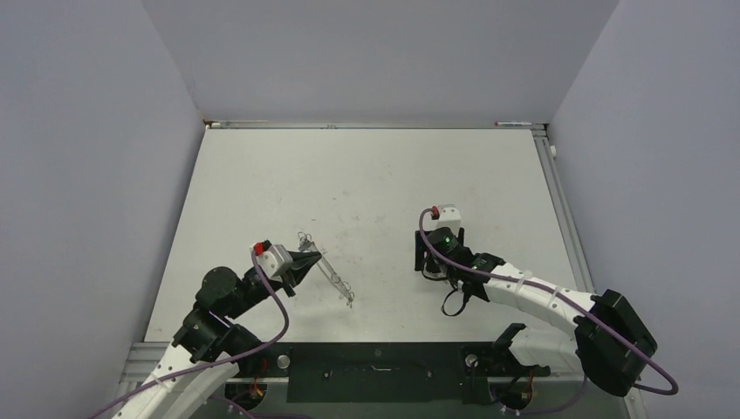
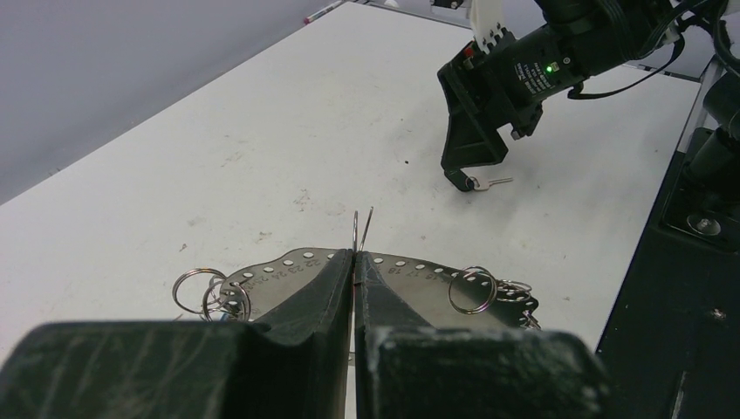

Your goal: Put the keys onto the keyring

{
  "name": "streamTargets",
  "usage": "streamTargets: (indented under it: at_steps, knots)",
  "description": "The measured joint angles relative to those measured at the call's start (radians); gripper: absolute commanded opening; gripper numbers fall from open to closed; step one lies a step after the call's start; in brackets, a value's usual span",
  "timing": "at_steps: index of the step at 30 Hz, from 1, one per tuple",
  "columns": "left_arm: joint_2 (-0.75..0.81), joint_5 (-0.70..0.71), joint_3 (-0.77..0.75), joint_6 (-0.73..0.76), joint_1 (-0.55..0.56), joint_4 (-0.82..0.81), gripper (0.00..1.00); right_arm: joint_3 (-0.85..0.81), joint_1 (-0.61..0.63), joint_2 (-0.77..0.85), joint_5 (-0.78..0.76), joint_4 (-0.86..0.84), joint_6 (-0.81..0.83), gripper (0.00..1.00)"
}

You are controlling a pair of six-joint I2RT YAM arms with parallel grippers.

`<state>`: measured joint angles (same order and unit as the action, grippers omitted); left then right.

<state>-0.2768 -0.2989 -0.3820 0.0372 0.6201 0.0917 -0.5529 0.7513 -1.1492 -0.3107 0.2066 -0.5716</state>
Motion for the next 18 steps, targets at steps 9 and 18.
streamTargets:
  at_steps: [9, 18]
  knots:
    - [-0.008, 0.005, 0.0, 0.002, 0.0, 0.001, 0.0, 0.0, -0.01, -0.091, 0.138, -0.043, 0.108, 0.61]
    - [-0.007, 0.008, 0.0, 0.002, 0.0, 0.002, 0.0, -0.002, -0.013, -0.137, 0.168, -0.04, 0.119, 0.63]
